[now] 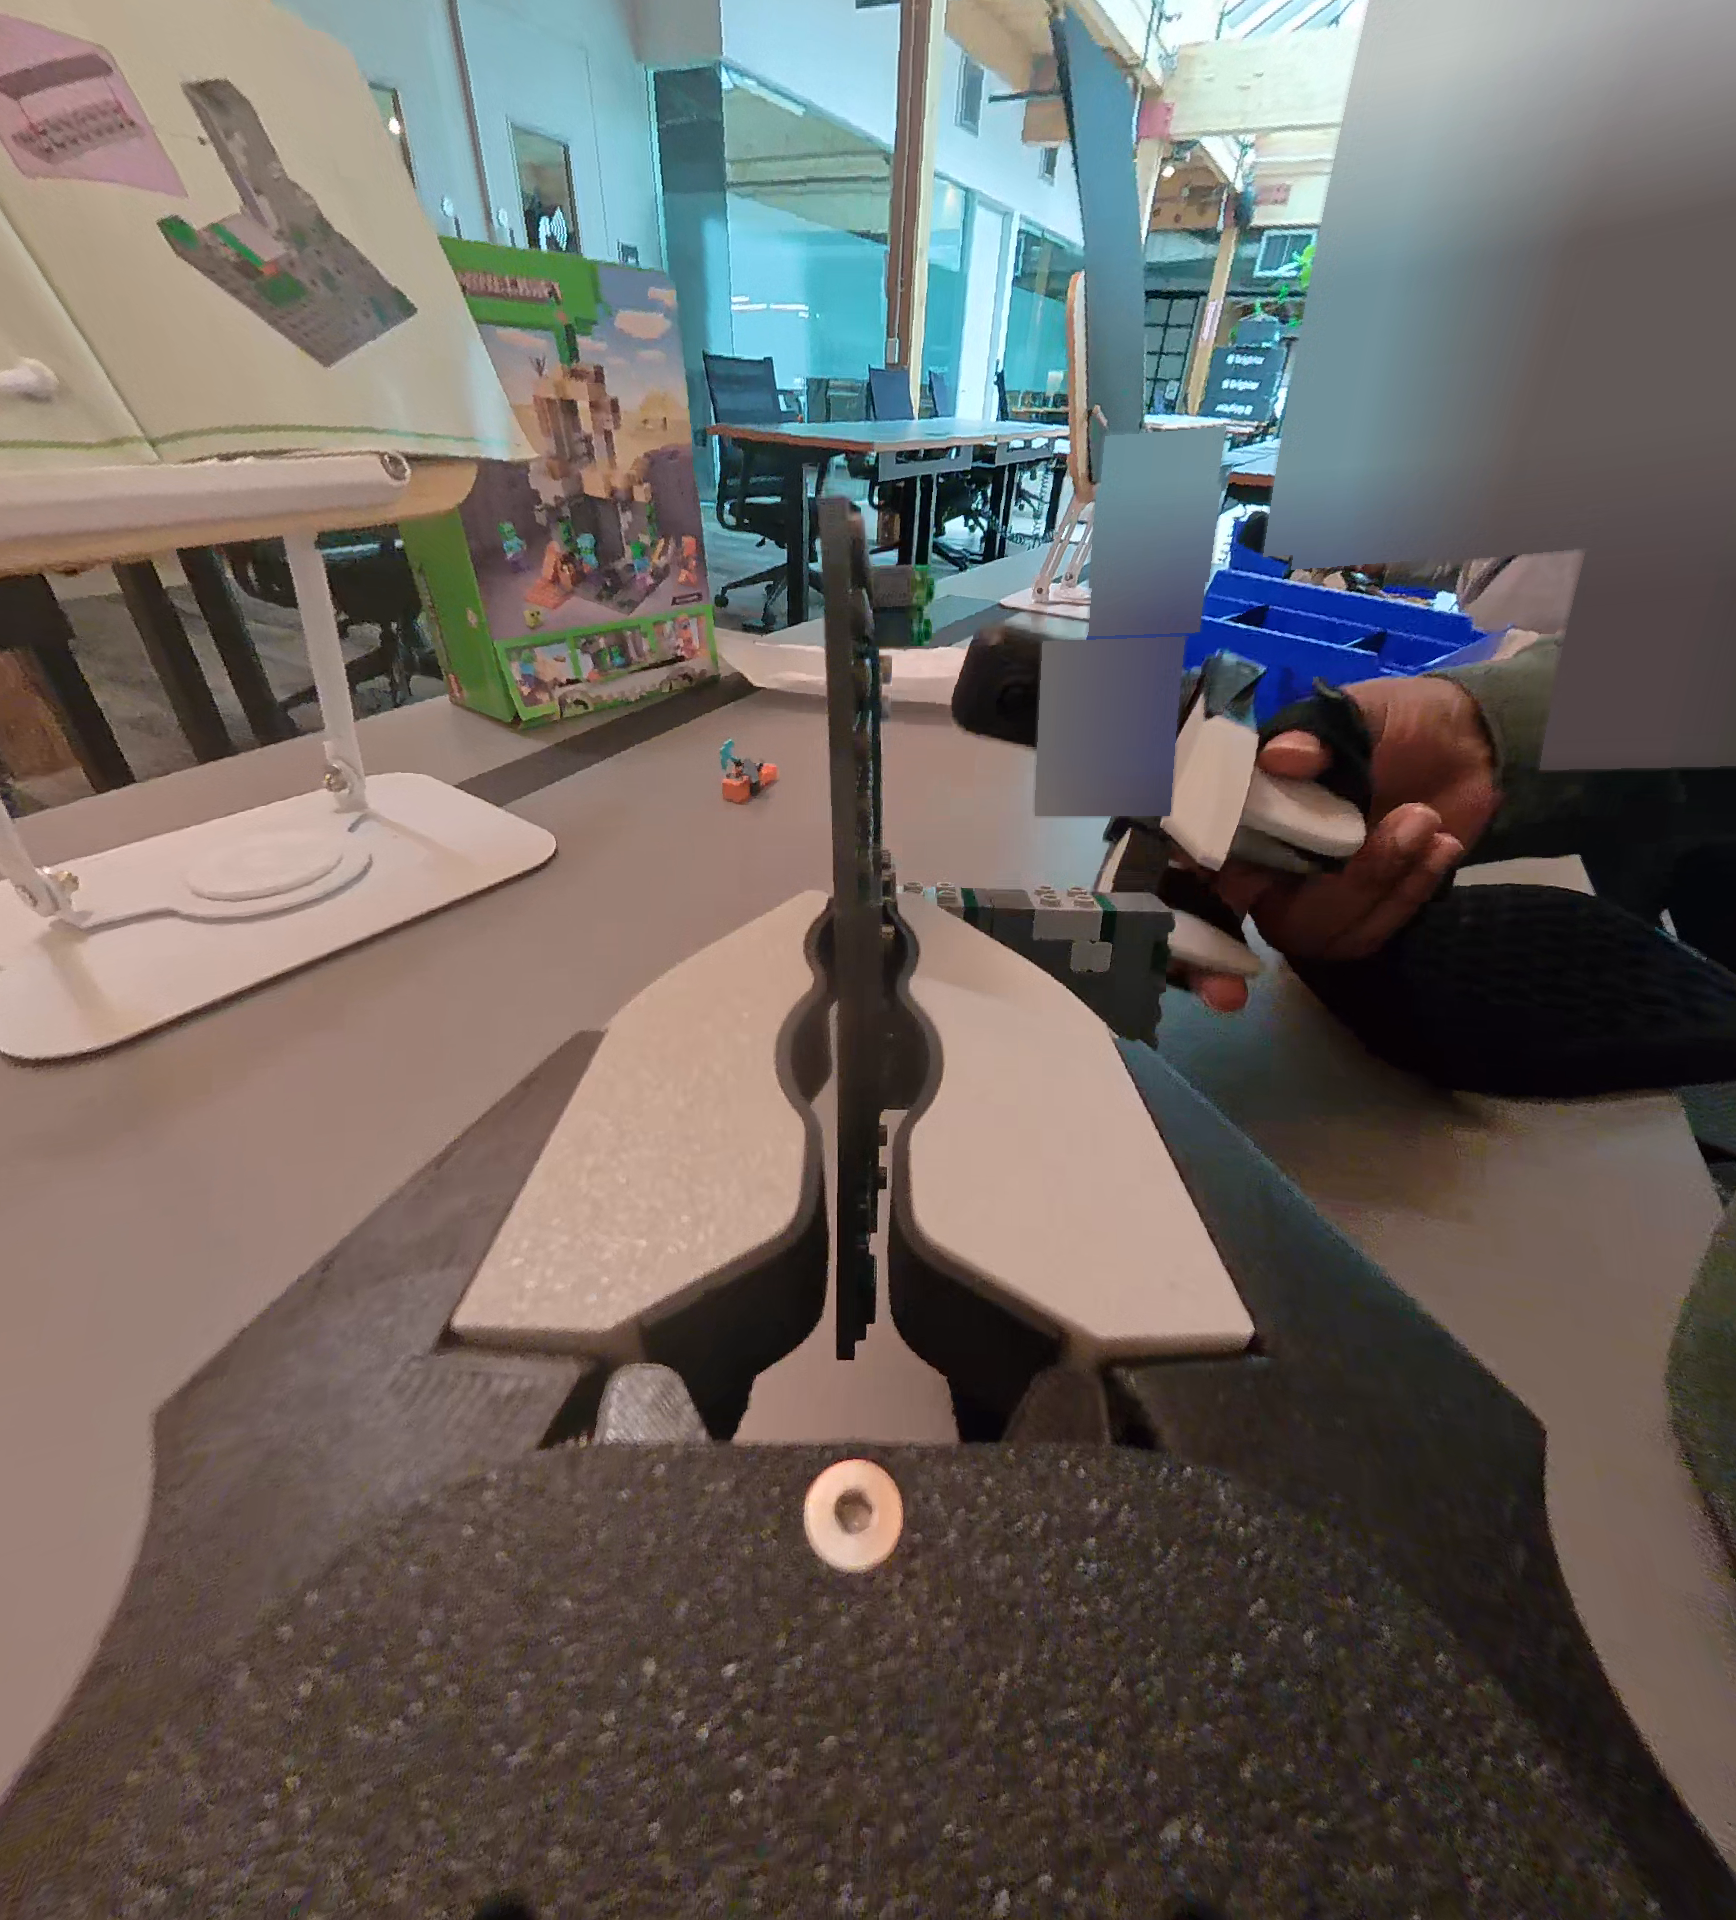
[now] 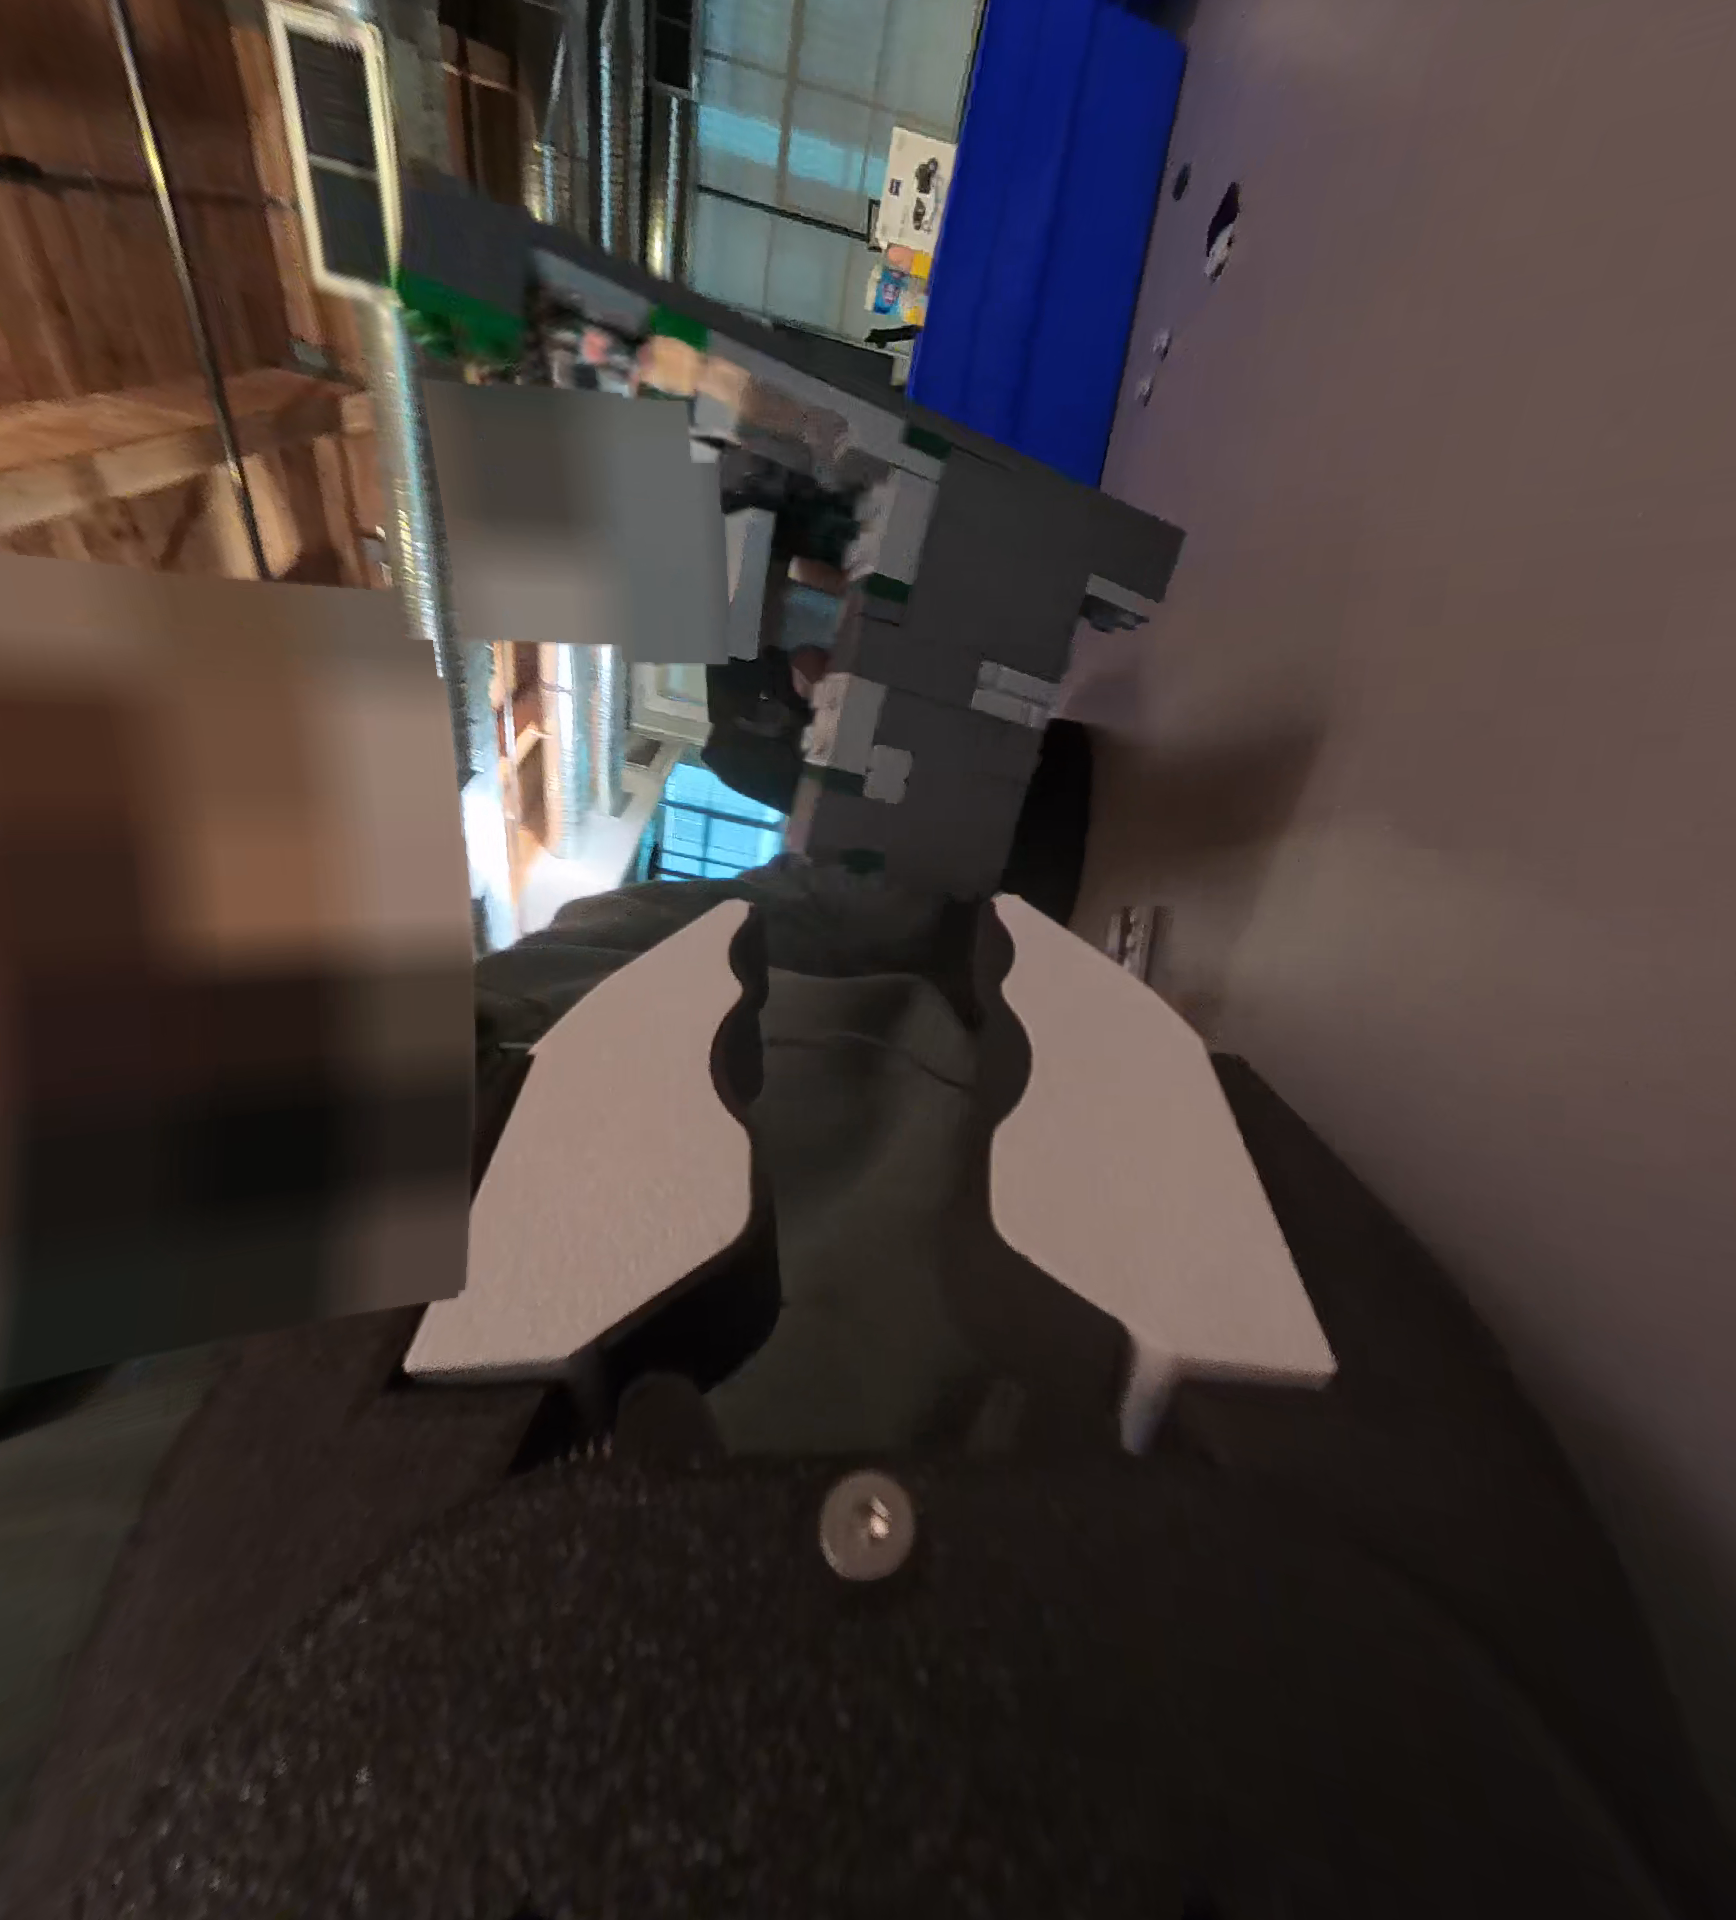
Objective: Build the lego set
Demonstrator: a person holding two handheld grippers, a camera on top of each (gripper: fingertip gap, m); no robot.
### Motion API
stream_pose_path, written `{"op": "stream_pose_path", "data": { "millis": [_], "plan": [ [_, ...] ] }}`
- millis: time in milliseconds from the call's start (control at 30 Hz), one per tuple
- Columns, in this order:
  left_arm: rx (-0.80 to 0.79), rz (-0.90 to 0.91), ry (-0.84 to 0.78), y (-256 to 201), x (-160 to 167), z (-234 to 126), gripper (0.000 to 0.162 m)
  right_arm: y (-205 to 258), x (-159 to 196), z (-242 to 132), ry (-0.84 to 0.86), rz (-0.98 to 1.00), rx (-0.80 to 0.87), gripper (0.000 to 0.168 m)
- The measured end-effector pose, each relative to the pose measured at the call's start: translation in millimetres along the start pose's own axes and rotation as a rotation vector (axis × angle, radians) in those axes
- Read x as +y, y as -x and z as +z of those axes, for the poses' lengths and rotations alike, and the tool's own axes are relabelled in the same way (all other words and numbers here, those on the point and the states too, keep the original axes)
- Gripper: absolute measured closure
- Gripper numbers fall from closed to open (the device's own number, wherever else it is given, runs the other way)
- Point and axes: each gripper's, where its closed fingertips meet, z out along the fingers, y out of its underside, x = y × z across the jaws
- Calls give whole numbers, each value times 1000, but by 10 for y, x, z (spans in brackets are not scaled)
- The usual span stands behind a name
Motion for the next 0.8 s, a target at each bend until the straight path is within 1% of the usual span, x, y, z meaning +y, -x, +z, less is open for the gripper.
{"op": "stream_pose_path", "data": {
  "millis": [67,167,267,333,433,567,600,667,700,800],
  "plan": [
    [-3,-18,8,45,38,-1,156,-18,-3,-57,37,-121,65,136],
    [-30,-35,10,135,61,-13,156,-124,151,-33,183,-415,260,139],
    [-67,-39,7,229,69,-31,156,-271,372,123,333,-668,445,136],
    [-83,-50,7,274,83,-40,156,-358,533,291,409,-771,530,132],
    [-99,-52,7,312,94,-52,156,-495,738,545,465,-867,626,128],
    [-106,-52,4,333,94,-65,155,-731,809,635,499,-920,789,129],
    [-104,-52,2,330,91,-66,155,-779,799,620,506,-929,827,131],
    [-101,-51,1,321,90,-64,155,-816,747,587,505,-963,878,147],
    [-98,-50,4,317,96,-61,155,-826,724,564,509,-975,893,151],
    [-102,-40,21,318,133,-50,155,-842,646,461,506,-970,906,152]
  ]
}}
